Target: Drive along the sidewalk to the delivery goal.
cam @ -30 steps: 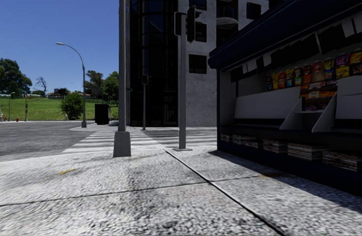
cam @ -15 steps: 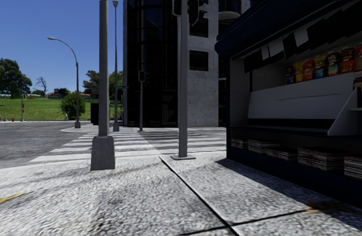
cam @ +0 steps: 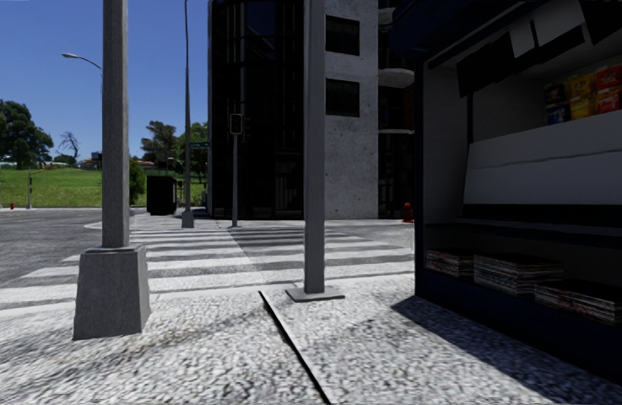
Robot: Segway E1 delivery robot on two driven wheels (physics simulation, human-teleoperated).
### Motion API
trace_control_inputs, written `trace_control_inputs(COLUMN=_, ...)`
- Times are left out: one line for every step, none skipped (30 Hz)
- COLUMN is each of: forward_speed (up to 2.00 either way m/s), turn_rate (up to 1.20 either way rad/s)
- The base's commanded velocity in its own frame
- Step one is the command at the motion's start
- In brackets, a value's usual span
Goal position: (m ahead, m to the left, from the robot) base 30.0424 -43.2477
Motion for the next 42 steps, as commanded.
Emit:
trace_control_inputs(forward_speed=1.91, turn_rate=0.00)
trace_control_inputs(forward_speed=1.91, turn_rate=0.00)
trace_control_inputs(forward_speed=1.91, turn_rate=0.01)
trace_control_inputs(forward_speed=1.91, turn_rate=0.01)
trace_control_inputs(forward_speed=1.91, turn_rate=0.14)
trace_control_inputs(forward_speed=1.91, turn_rate=0.29)
trace_control_inputs(forward_speed=1.91, turn_rate=0.36)
trace_control_inputs(forward_speed=1.91, turn_rate=0.40)
trace_control_inputs(forward_speed=1.91, turn_rate=0.41)
trace_control_inputs(forward_speed=1.91, turn_rate=0.41)
trace_control_inputs(forward_speed=1.91, turn_rate=0.43)
trace_control_inputs(forward_speed=1.91, turn_rate=0.45)
trace_control_inputs(forward_speed=1.91, turn_rate=0.47)
trace_control_inputs(forward_speed=1.91, turn_rate=0.48)
trace_control_inputs(forward_speed=1.91, turn_rate=0.48)
trace_control_inputs(forward_speed=1.91, turn_rate=0.48)
trace_control_inputs(forward_speed=1.91, turn_rate=0.48)
trace_control_inputs(forward_speed=1.91, turn_rate=0.48)
trace_control_inputs(forward_speed=1.91, turn_rate=0.48)
trace_control_inputs(forward_speed=1.91, turn_rate=0.48)
trace_control_inputs(forward_speed=1.91, turn_rate=0.36)
trace_control_inputs(forward_speed=1.91, turn_rate=0.30)
trace_control_inputs(forward_speed=1.91, turn_rate=0.29)
trace_control_inputs(forward_speed=1.91, turn_rate=0.40)
trace_control_inputs(forward_speed=1.91, turn_rate=0.46)
trace_control_inputs(forward_speed=1.91, turn_rate=0.46)
trace_control_inputs(forward_speed=1.91, turn_rate=0.88)
trace_control_inputs(forward_speed=1.91, turn_rate=1.05)
trace_control_inputs(forward_speed=1.91, turn_rate=1.09)
trace_control_inputs(forward_speed=1.91, turn_rate=1.12)
trace_control_inputs(forward_speed=1.91, turn_rate=1.12)
trace_control_inputs(forward_speed=1.91, turn_rate=1.13)
trace_control_inputs(forward_speed=1.91, turn_rate=1.20)
trace_control_inputs(forward_speed=1.91, turn_rate=1.20)
trace_control_inputs(forward_speed=1.91, turn_rate=1.20)
trace_control_inputs(forward_speed=1.91, turn_rate=1.20)
trace_control_inputs(forward_speed=1.91, turn_rate=1.20)
trace_control_inputs(forward_speed=1.91, turn_rate=1.20)
trace_control_inputs(forward_speed=1.91, turn_rate=0.70)
trace_control_inputs(forward_speed=1.91, turn_rate=0.00)
trace_control_inputs(forward_speed=1.91, turn_rate=0.00)
trace_control_inputs(forward_speed=1.91, turn_rate=0.00)
